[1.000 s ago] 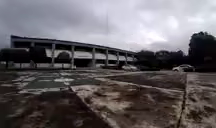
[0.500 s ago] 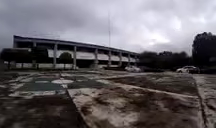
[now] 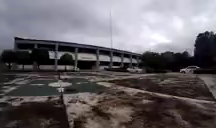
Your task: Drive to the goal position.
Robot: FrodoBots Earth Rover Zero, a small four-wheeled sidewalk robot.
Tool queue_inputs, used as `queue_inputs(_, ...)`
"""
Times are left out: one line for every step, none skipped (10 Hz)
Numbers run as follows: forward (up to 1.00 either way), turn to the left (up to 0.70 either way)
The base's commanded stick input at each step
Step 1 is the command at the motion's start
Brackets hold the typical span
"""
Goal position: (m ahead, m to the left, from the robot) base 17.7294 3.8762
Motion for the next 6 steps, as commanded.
queue_inputs(0.70,-0.23)
queue_inputs(0.70,-0.35)
queue_inputs(0.70,-0.35)
queue_inputs(0.70,-0.35)
queue_inputs(0.70,0.00)
queue_inputs(0.70,0.00)
